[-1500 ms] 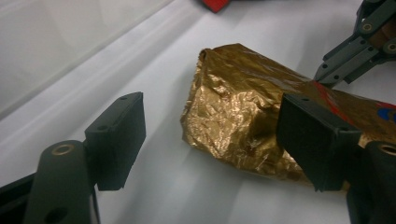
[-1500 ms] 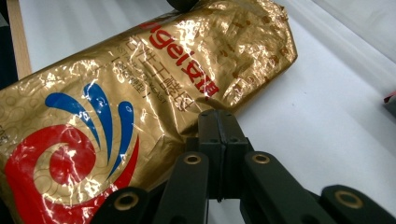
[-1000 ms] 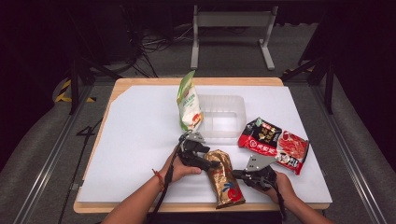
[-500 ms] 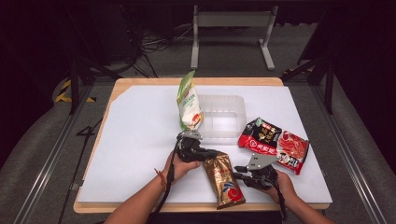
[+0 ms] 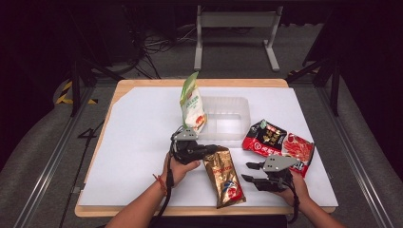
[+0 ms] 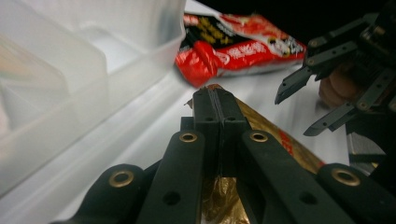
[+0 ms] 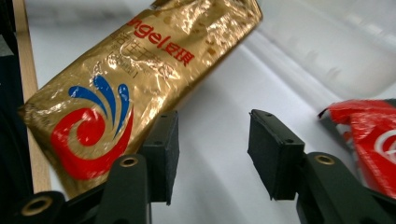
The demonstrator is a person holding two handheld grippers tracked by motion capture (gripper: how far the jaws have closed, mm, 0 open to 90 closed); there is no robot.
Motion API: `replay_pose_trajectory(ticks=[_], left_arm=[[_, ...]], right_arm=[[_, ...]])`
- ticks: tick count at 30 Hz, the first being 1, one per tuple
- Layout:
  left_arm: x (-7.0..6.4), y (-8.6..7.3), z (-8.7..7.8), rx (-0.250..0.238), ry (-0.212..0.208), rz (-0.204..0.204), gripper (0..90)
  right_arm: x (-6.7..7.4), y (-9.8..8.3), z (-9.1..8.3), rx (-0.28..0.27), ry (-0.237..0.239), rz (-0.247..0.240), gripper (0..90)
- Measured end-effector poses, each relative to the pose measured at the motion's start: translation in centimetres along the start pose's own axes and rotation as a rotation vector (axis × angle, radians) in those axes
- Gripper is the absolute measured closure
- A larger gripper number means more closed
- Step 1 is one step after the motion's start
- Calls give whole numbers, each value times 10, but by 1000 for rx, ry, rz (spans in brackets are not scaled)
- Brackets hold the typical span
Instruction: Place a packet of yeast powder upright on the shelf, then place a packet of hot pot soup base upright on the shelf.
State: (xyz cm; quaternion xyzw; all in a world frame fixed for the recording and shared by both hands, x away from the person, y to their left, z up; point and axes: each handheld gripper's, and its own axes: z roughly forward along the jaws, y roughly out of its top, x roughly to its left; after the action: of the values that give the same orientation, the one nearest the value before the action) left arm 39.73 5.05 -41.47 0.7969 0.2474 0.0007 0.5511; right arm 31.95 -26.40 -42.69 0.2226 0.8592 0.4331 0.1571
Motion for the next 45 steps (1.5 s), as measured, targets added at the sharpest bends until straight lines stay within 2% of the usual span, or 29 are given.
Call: replay_pose_trajectory(ticks=[4,6,8,9,11,12,13,17,22,30,36,38,42,44,45], left_arm=[[-9,8,-17,-72,7,7,898],[-15,12,-28,-114,22,17,898],[-20,16,-37,-145,30,28,898],[-20,16,-37,-145,30,28,899],[-24,19,-44,-168,31,39,899],[-26,20,-47,-175,34,43,900],[-27,21,-49,-186,35,47,900],[-31,26,-57,-218,41,53,900],[-36,31,-60,-235,45,64,900],[-39,36,-65,-271,53,51,900],[-41,46,-72,-312,99,40,900],[-41,48,-73,-318,101,34,900],[-38,58,-75,-337,134,27,900],[-35,65,-76,-342,165,27,900],[-35,65,-76,-342,165,27,900]], right_arm=[[-3,0,-7,-37,1,-4,613],[-6,0,-10,-58,-4,-1,689],[-9,0,-13,-75,-19,-5,718],[-9,0,-13,-75,-19,-5,718],[-11,-1,-18,-103,-33,-15,678],[-12,-2,-22,-127,-45,-16,599],[-12,-2,-22,-127,-45,-16,599],[-13,-4,-26,-129,-78,-27,504],[-13,-6,-29,-123,-104,-22,496],[-15,-7,-30,-117,-110,-20,480],[-13,-9,-31,-111,-104,-29,475],[-13,-9,-32,-112,-103,-27,476],[-13,-9,-32,-112,-108,-25,470],[-13,-9,-32,-105,-109,-25,462],[-13,-9,-32,-105,-109,-25,462]])
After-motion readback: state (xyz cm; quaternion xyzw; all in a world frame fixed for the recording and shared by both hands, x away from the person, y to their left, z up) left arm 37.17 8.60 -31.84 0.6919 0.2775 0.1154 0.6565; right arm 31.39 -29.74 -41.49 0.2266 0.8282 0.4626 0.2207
